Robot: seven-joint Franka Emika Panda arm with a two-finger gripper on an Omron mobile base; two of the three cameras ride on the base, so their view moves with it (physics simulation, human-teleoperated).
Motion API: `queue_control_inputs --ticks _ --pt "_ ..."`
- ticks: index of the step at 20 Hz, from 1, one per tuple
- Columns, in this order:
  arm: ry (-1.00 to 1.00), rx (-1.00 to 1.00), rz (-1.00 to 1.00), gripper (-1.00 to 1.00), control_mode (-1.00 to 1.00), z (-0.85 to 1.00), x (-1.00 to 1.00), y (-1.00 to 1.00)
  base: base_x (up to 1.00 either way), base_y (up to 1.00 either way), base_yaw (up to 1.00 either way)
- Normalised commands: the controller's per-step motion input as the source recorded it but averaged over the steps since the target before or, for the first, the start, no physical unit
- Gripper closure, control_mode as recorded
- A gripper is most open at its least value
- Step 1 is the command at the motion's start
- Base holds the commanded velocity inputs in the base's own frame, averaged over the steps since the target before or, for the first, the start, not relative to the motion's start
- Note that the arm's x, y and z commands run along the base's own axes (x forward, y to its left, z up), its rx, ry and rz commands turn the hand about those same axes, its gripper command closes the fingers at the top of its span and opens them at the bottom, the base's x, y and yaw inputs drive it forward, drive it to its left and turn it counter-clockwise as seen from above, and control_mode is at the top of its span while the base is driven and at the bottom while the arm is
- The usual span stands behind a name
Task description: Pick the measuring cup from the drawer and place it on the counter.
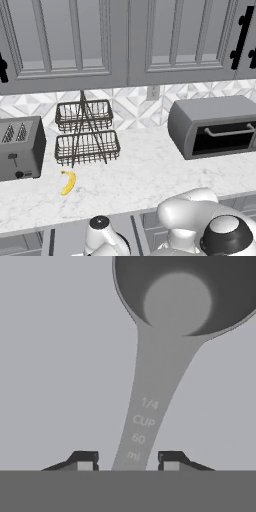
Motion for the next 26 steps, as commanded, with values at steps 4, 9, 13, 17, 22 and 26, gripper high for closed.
queue_control_inputs --ticks 4,9,13,17,22,26 --pt "0.00 0.00 0.01 1.00 -1.00 0.04 0.00 0.00 0.00 0.00 0.00" --pt "0.00 0.00 0.07 1.00 -1.00 0.55 -0.22 -0.02 0.00 0.00 0.00" --pt "0.00 0.00 0.07 1.00 -1.00 1.00 -0.97 0.00 0.00 0.00 0.00" --pt "-0.01 0.00 0.12 1.00 -1.00 1.00 -0.97 -0.10 0.00 0.00 0.00" --pt "-0.05 0.06 0.05 1.00 -1.00 1.00 -0.04 -0.60 0.00 0.00 0.00" --pt "-0.01 0.14 0.00 1.00 -1.00 1.00 0.53 -0.61 0.00 0.00 0.00"
